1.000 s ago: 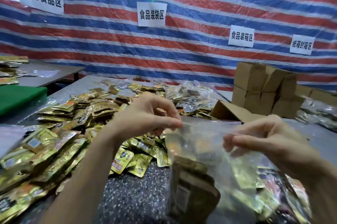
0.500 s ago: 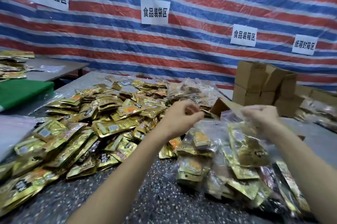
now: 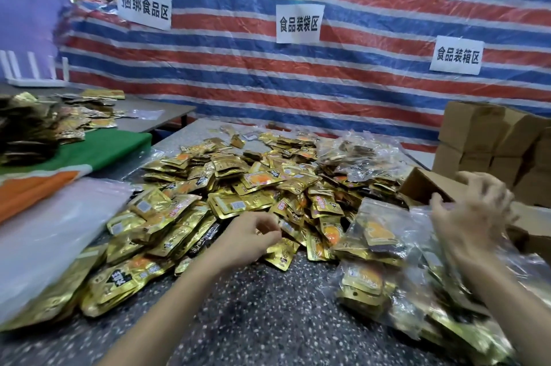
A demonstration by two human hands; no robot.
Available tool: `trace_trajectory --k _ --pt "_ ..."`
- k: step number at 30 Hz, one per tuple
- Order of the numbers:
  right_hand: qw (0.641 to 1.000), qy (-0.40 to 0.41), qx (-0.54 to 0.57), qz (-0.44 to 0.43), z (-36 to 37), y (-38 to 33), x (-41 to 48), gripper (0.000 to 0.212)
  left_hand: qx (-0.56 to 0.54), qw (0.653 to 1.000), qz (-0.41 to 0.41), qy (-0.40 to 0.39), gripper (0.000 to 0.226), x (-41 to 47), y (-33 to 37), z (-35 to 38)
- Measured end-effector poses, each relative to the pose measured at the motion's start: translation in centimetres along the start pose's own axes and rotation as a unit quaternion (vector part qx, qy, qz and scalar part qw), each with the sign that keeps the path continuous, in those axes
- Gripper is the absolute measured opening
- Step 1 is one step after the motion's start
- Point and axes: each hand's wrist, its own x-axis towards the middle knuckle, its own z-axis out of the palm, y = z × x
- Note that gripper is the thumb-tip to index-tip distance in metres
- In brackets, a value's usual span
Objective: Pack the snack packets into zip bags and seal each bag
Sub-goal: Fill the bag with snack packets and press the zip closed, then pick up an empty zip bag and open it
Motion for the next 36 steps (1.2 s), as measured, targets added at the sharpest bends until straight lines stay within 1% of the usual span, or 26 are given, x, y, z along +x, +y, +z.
trace_trajectory --k 2,4,6,10,13,14,15,16,18,19,20,21,22,23,24,25,26,27,29,31,32,33,36 --pt "0.995 -0.056 0.064 -0.058 0.6 -3.5 -1.1 0.036 0.009 1.000 0.001 0.025 0.006 -0.3 -0.6 -0.8" --pt "0.975 -0.149 0.123 -0.111 1.5 -6.9 -2.5 0.030 0.014 0.998 0.007 0.055 0.005 -0.5 -1.1 -1.5" --pt "0.953 -0.218 0.157 -0.142 2.3 -9.9 -4.1 0.025 0.014 0.996 0.008 0.083 0.004 -0.8 -1.5 -2.3" --pt "0.913 -0.309 0.196 -0.177 3.9 -14.4 -7.1 0.018 0.029 0.991 -0.009 0.130 0.010 -1.4 -2.8 -4.4" --pt "0.889 -0.351 0.212 -0.204 4.8 -16.5 -8.7 0.016 0.072 0.981 -0.033 0.179 0.009 -1.8 -4.8 -6.8" --pt "0.882 -0.361 0.217 -0.210 5.1 -16.9 -9.1 0.016 0.094 0.973 -0.053 0.203 0.008 -2.1 -5.8 -7.8" --pt "0.877 -0.370 0.221 -0.215 5.2 -17.3 -9.5 0.017 0.130 0.960 -0.084 0.232 0.010 -2.4 -6.9 -8.9" --pt "0.872 -0.376 0.226 -0.217 5.4 -17.5 -9.8 0.017 0.182 0.938 -0.127 0.265 0.019 -2.8 -8.2 -10.2" --pt "0.864 -0.386 0.241 -0.215 5.5 -17.8 -10.4 0.018 0.301 0.873 -0.238 0.300 0.044 -4.1 -11.0 -12.8" --pt "0.862 -0.388 0.245 -0.214 5.6 -17.8 -10.8 0.018 0.334 0.844 -0.304 0.291 0.056 -4.9 -12.3 -14.0" --pt "0.861 -0.390 0.248 -0.212 5.7 -17.9 -11.1 0.018 0.341 0.822 -0.365 0.274 0.066 -5.8 -13.5 -14.9" --pt "0.860 -0.392 0.253 -0.209 5.7 -17.8 -11.4 0.018 0.339 0.807 -0.414 0.250 0.070 -6.6 -14.4 -15.4" --pt "0.857 -0.395 0.260 -0.203 5.7 -17.8 -11.7 0.018 0.348 0.796 -0.441 0.224 0.067 -7.4 -15.2 -15.6" --pt "0.854 -0.399 0.267 -0.199 5.8 -17.8 -12.0 0.019 0.364 0.792 -0.441 0.212 0.058 -7.9 -15.7 -15.6" --pt "0.851 -0.404 0.270 -0.197 5.8 -17.8 -12.2 0.019 0.375 0.795 -0.421 0.222 0.046 -8.1 -16.0 -15.5" --pt "0.850 -0.408 0.271 -0.196 5.8 -17.8 -12.4 0.021 0.372 0.803 -0.398 0.241 0.036 -8.1 -15.9 -15.5" --pt "0.849 -0.411 0.270 -0.195 5.8 -17.8 -12.6 0.023 0.353 0.815 -0.379 0.260 0.031 -8.1 -15.5 -15.6" --pt "0.848 -0.412 0.271 -0.195 5.8 -17.8 -12.8 0.024 0.326 0.826 -0.370 0.272 0.031 -8.0 -15.1 -15.8" --pt "0.845 -0.414 0.274 -0.195 5.8 -17.8 -13.0 0.025 0.291 0.835 -0.383 0.266 0.030 -7.5 -14.0 -16.5" --pt "0.843 -0.417 0.281 -0.193 5.8 -17.6 -13.1 0.026 0.288 0.839 -0.395 0.240 0.020 -7.1 -13.0 -17.2" --pt "0.841 -0.420 0.282 -0.193 5.7 -17.6 -13.2 0.027 0.286 0.839 -0.394 0.243 0.014 -6.9 -12.9 -17.4" --pt "0.840 -0.423 0.280 -0.192 5.6 -17.5 -13.2 0.028 0.288 0.837 -0.388 0.257 0.011 -6.9 -12.8 -17.6" --pt "0.835 -0.439 0.274 -0.185 5.2 -17.5 -13.4 0.027 0.311 0.816 -0.376 0.310 0.021 -7.6 -12.7 -17.6"
